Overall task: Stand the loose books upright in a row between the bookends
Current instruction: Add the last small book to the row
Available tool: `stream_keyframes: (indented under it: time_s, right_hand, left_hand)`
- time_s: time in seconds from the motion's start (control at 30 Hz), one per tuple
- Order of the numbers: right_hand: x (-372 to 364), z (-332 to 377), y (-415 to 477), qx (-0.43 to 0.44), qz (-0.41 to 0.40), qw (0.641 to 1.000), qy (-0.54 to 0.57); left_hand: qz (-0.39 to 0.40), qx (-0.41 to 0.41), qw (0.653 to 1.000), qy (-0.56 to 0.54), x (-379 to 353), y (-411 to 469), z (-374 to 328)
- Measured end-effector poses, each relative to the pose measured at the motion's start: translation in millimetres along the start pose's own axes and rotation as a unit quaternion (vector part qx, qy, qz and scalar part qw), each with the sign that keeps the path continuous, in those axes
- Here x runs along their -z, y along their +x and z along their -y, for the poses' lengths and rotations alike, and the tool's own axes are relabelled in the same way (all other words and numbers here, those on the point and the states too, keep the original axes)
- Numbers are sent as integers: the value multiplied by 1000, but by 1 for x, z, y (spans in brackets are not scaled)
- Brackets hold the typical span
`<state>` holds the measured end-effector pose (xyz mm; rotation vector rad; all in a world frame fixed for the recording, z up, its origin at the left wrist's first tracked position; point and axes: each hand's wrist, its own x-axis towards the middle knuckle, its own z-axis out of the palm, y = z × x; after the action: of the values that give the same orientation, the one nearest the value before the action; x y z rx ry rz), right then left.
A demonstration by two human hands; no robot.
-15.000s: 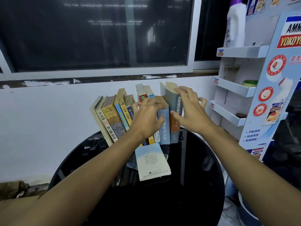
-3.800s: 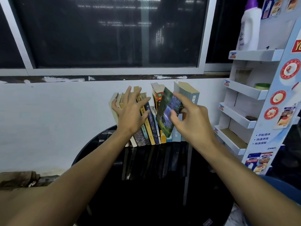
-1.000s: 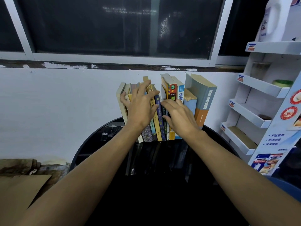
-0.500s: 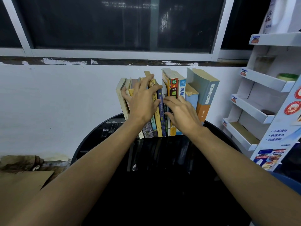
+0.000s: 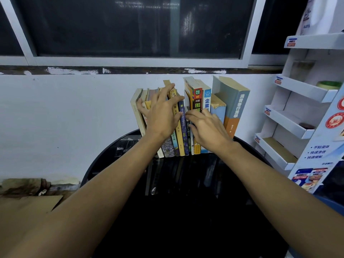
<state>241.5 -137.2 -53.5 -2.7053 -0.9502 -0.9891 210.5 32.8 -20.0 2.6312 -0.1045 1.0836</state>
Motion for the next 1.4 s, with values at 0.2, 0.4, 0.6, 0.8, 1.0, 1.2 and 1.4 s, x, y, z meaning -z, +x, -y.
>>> stream_keyframes:
  time_s: [0.2,0.4,0.6,0.8,1.0,1.2,1.4]
  right_hand:
    - [5,1,6,0,22,1000,-16]
    - [8,5,13,0,50,998,-46]
    - [1,4,10,-16,36,998,-45]
    - [-5,6,4,-22,16,998,-59]
    - [-5,7,5,-32,34,996,-76]
    - [-2,7,5,-26,50,994,-89]
    - [4,10,6,-27,71,992,-101]
  left_hand:
    - [1,4,1000,5,0,-1,0]
    - [-2,3,1000,1,1,-1,-1]
    - [0,1,1000,2,0,-1,-1]
    - [-6,0,1000,4,-1,-2,1]
    - [-13,-1,1000,3,-2,-3,0]
    - [-12,-3,1000,9,-3,-3,1]
    - [-11,-5,1000,8,-4,-2,1]
